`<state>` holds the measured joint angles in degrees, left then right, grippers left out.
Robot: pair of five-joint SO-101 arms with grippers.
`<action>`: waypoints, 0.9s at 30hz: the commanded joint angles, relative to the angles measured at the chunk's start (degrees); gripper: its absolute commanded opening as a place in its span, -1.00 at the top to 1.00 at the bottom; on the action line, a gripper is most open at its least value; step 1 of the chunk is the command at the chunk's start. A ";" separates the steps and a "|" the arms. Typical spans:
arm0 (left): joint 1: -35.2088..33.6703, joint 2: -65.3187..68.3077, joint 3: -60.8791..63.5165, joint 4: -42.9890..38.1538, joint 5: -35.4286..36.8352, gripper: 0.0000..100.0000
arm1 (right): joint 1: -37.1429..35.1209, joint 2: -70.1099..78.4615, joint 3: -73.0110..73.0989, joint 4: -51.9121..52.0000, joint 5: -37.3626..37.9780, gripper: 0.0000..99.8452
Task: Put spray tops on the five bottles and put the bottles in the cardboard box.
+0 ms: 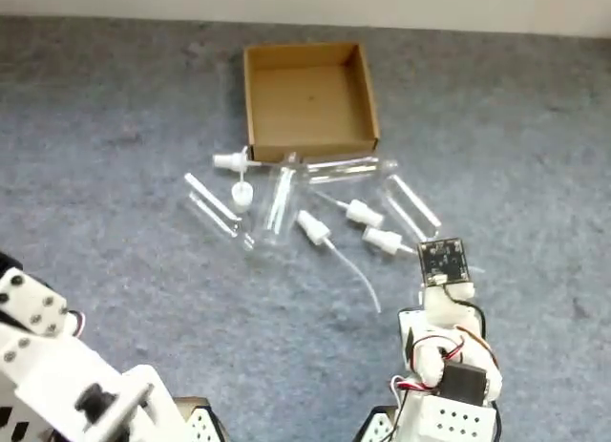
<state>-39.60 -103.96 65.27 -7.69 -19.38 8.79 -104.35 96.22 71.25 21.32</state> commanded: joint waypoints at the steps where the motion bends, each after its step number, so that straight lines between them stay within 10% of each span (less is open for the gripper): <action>1: -0.75 0.13 -2.24 -2.46 0.70 0.95 | 0.04 -0.92 9.27 0.48 0.18 0.99; 16: -1.01 0.22 -2.24 -2.46 0.70 0.32 | 0.04 -0.92 9.27 0.48 0.18 0.99; 27: -0.75 0.13 -2.24 -2.90 0.70 0.97 | 0.04 -0.92 9.27 0.48 0.18 0.99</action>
<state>-39.78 -103.96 65.10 -9.63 -19.38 8.79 -104.35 96.22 71.25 21.32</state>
